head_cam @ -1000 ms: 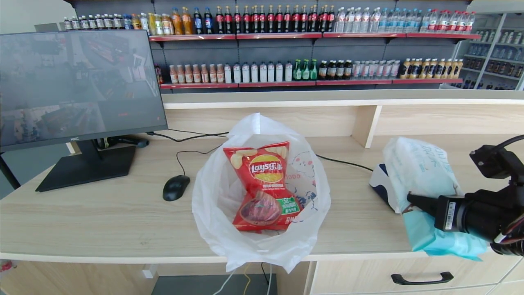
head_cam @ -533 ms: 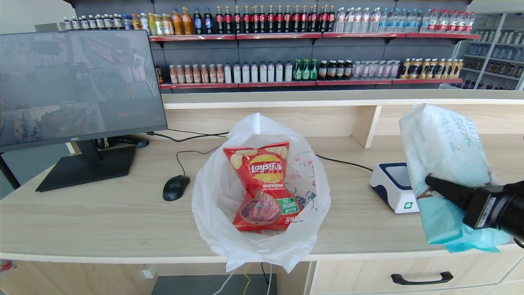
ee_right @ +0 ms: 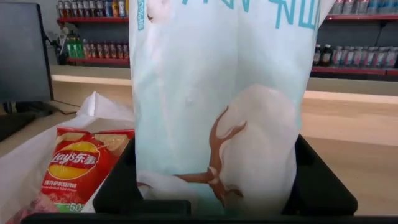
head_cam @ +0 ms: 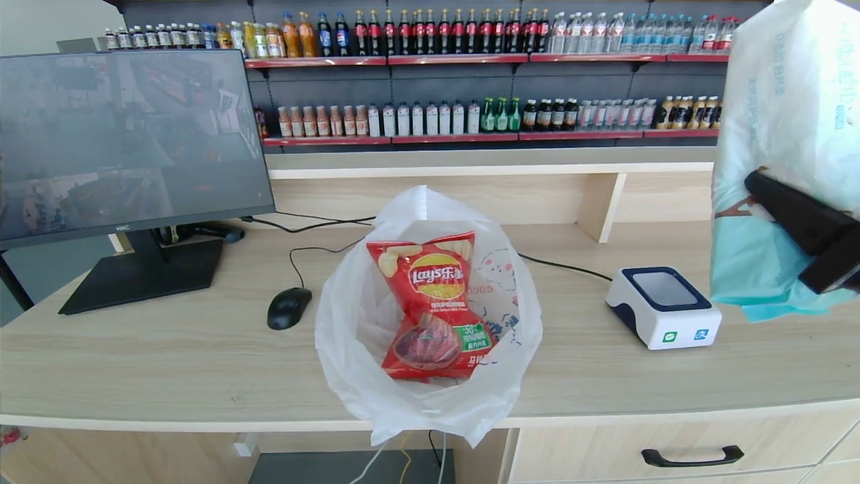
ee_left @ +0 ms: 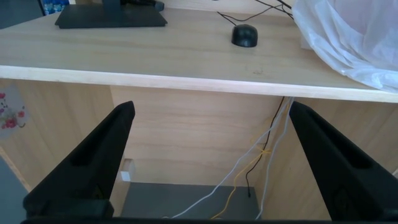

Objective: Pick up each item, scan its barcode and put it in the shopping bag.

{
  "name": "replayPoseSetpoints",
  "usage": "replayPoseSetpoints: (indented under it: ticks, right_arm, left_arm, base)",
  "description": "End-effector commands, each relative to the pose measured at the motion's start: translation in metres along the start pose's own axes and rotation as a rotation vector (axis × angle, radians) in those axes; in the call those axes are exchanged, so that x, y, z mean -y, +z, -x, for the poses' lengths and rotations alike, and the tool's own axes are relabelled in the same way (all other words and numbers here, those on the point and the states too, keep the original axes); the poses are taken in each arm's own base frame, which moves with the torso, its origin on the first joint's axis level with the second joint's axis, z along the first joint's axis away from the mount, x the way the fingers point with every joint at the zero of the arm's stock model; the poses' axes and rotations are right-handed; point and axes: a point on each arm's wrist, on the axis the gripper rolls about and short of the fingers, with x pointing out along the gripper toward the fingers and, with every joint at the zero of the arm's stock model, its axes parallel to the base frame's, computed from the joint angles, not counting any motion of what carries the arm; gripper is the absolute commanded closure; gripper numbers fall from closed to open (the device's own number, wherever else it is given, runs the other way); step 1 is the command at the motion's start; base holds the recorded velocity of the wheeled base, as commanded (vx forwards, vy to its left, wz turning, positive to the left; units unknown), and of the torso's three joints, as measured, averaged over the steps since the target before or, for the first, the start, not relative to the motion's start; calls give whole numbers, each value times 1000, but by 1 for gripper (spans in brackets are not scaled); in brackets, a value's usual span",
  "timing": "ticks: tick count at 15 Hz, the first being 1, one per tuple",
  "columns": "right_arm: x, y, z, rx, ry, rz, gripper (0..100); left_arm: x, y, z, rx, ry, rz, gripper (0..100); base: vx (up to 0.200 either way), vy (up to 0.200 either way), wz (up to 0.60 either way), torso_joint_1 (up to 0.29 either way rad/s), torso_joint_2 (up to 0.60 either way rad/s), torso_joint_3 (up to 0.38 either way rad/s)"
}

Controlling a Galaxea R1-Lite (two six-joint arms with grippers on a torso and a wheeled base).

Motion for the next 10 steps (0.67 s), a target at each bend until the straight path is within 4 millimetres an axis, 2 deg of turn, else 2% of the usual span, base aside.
replayPoseSetpoints:
  ticks: [1,2,4,6,10]
  right_arm:
    - [-3,-20,2,-77,19,30,100]
    - [-5,-26,6,-101,29,35,100]
    - [-10,-27,-1,-108,53,45,100]
    - [-17,-31,3,-121,98,47,100]
    - [-17,-38,17,-147,112,69,100]
  left_arm:
    - [0,0,0,0,0,1,0]
    - [0,0,0,0,2,2,0]
    - [0,0,0,0,0,4,0]
    - [0,0,0,0,0,2,0]
    - [0,0,0,0,0,5,0]
  base:
    - [0,0,0,0,0,0]
    - [0,0,0,0,0,0]
    - [0,0,0,0,0,0]
    - [0,200,0,2,0,2]
    - [0,200,0,7,2,0]
